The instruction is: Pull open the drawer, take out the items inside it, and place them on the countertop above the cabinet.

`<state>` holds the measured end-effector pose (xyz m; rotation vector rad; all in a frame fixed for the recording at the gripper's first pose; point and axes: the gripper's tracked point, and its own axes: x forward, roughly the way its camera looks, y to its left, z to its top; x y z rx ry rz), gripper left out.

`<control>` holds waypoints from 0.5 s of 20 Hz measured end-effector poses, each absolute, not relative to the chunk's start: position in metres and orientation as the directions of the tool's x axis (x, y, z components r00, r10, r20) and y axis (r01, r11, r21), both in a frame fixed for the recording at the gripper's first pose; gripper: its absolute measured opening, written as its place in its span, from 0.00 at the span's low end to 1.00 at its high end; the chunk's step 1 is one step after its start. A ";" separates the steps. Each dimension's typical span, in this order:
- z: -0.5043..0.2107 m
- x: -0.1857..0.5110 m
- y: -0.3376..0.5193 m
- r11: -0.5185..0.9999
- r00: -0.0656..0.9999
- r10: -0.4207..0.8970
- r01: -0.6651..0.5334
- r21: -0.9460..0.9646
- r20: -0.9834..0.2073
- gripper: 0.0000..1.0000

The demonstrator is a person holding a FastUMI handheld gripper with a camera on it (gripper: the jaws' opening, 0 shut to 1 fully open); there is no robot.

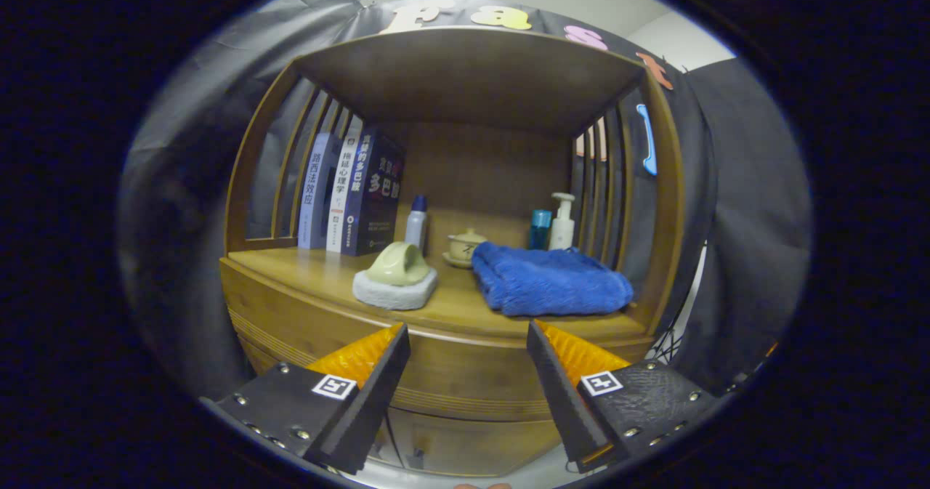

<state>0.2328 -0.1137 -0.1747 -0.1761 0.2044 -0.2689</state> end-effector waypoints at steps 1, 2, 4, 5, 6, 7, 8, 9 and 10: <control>-0.164 0.226 -0.127 0.945 0.945 -0.285 0.249 -0.212 -0.159 0.97; -0.152 0.220 -0.142 0.940 0.946 -0.293 0.258 -0.225 -0.140 0.97; -0.128 0.205 -0.177 0.929 0.945 -0.312 0.280 -0.241 -0.103 0.97; -0.116 0.197 -0.193 0.925 0.944 -0.320 0.292 -0.242 -0.085 0.97; -0.104 0.190 -0.208 0.923 0.944 -0.323 0.299 -0.243 -0.067 0.97; -0.092 0.184 -0.222 0.920 0.944 -0.326 0.306 -0.245 -0.046 0.97; -0.081 0.177 -0.234 0.919 0.946 -0.324 0.308 -0.247 -0.024 0.97; -0.069 0.169 -0.244 0.920 0.949 -0.315 0.305 -0.245 -0.001 0.97; -0.056 0.160 -0.255 0.926 0.955 -0.296 0.293 -0.238 0.024 0.97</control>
